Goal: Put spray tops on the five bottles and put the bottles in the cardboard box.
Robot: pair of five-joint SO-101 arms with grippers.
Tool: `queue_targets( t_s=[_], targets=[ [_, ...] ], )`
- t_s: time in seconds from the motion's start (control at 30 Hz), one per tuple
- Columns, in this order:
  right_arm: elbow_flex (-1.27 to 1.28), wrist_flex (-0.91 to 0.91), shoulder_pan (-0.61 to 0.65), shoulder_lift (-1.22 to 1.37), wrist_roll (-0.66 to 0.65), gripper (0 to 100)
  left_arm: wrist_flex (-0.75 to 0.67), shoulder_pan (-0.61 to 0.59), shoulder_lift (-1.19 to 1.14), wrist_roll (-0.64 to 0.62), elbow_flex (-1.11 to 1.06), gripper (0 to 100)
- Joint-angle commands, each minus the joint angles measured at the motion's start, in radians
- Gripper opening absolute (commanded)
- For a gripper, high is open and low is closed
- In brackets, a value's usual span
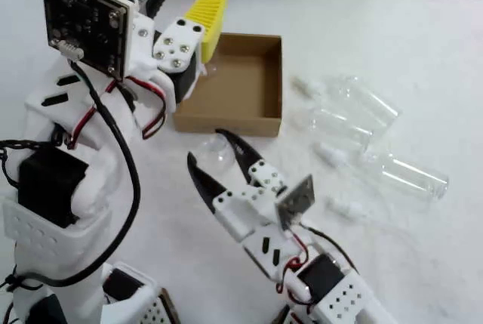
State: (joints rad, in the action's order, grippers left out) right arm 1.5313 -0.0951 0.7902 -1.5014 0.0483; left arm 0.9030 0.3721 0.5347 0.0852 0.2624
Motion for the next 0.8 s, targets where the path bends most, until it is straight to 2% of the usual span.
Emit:
queue_targets(
  t_s=[0.0, 0.17, 0.37, 0.57, 0.77],
  targets=[
    [-0.144, 0.071, 0.005, 0.237, 0.023, 6.7, 0.011, 0.018, -0.005, -0.005, 0.048, 2],
    [-0.169, 0.191, -0.004, 0.438, 0.066, 6.7, 0.086, 0.015, -0.005, -0.005, 0.043, 2],
    [-0.167, 0.191, -0.008, 0.489, 0.066, 6.7, 0.198, 0.019, -0.001, -0.005, 0.009, 2],
    [-0.141, 0.191, -0.010, 0.487, 0.060, 6.9, 0.124, 0.013, 0.015, -0.005, -0.196, 2],
    [-0.124, 0.196, -0.022, 0.484, 0.060, 7.0, 0.006, 0.039, 0.150, -0.003, -0.365, 2]
  ],
)
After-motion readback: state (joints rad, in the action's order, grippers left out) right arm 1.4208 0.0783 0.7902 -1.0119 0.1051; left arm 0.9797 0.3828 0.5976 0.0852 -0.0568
